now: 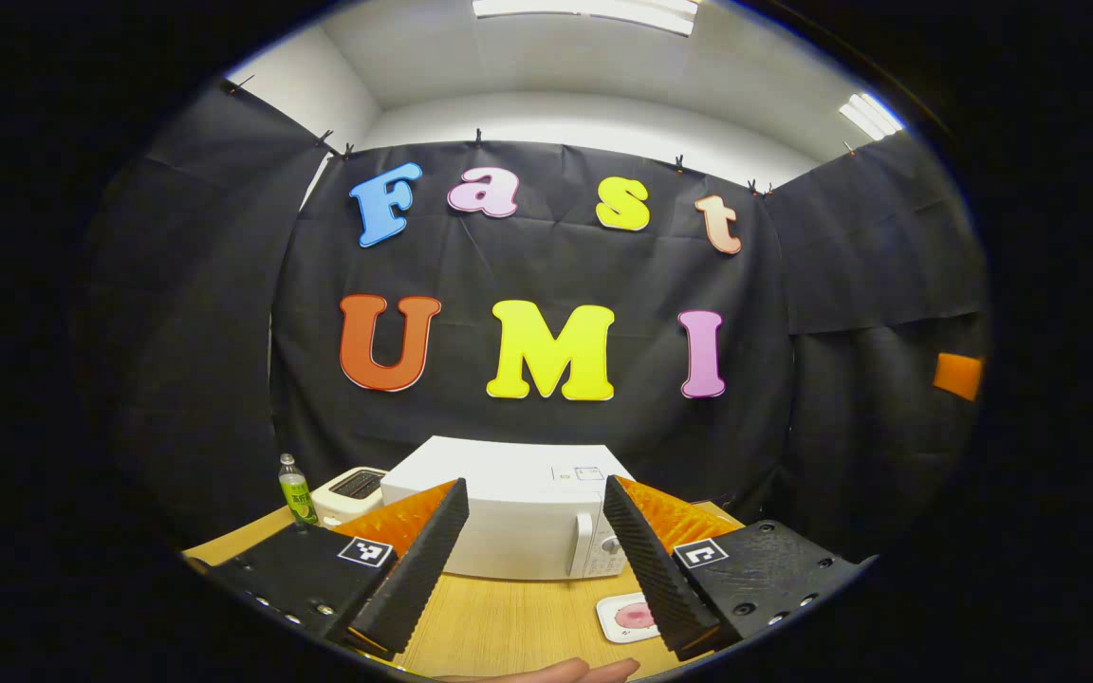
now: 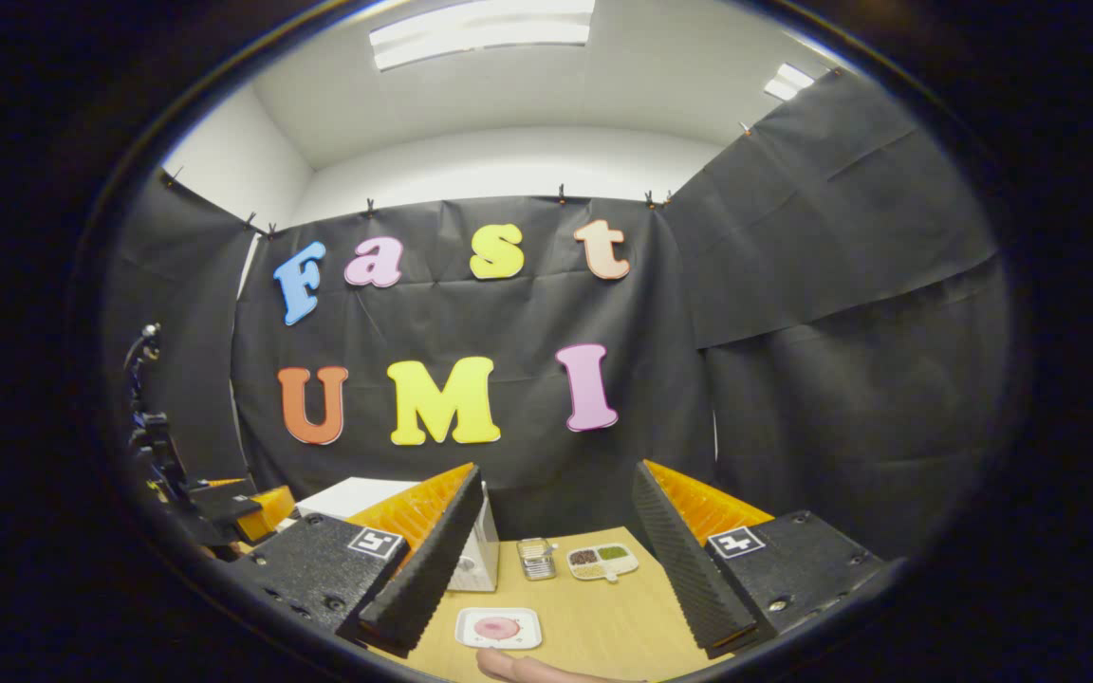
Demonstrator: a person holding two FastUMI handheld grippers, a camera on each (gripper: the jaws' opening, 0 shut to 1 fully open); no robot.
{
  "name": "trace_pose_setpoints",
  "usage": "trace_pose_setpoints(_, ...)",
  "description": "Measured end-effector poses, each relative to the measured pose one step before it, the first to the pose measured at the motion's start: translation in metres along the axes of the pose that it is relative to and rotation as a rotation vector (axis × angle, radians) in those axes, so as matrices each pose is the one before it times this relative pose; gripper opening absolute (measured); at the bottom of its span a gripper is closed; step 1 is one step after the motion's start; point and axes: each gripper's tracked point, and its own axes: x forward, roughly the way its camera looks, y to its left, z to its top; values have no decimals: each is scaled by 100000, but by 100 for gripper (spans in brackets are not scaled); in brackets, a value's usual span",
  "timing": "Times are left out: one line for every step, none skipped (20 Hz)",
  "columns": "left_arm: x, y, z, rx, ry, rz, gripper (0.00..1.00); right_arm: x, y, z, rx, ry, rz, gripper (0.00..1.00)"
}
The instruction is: Open the microwave oven with the left hand, put the food in, and close the microwave oven.
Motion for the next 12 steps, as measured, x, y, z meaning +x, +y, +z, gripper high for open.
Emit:
trace_pose_setpoints(1130,-635,-1082,-203,1386,-866,92,140,-474,-283,4,229,-569,95)
trace_pose_setpoints(1329,-949,-1288,-260,1634,-1591,92,220,-633,-217,-410,-88,-951,95)
trace_pose_setpoints(1331,-819,-1223,105,1349,-1635,92,276,-529,-198,-795,73,-1360,95)
trace_pose_setpoints(1373,-478,-1432,392,2187,-746,92,324,-470,-210,-311,-122,-1085,95)
trace_pose_setpoints(1449,-544,-1429,763,2228,-926,92,154,-272,-29,-200,74,-349,95)
trace_pose_setpoints(1428,-454,-1387,677,2244,-396,92,250,-237,-231,-533,649,-114,95)
trace_pose_setpoints(1532,-420,-1561,75,2453,-343,92,192,-293,-57,-436,728,-4,95)
trace_pose_setpoints(1476,-451,-1271,-232,1640,-178,92,221,-4,19,-173,300,759,95)
trace_pose_setpoints(1389,-249,-1148,-44,1698,-144,92,88,61,107,-179,-65,884,95)
trace_pose_setpoints(1462,-218,-1261,-388,1808,17,92,51,18,111,-107,-453,1588,96)
trace_pose_setpoints(1310,-255,-1196,-293,1933,-515,92,32,-33,-19,-640,161,998,100)
trace_pose_setpoints(1356,-197,-1075,-135,1208,54,92,18,-454,-278,-595,740,-152,96)
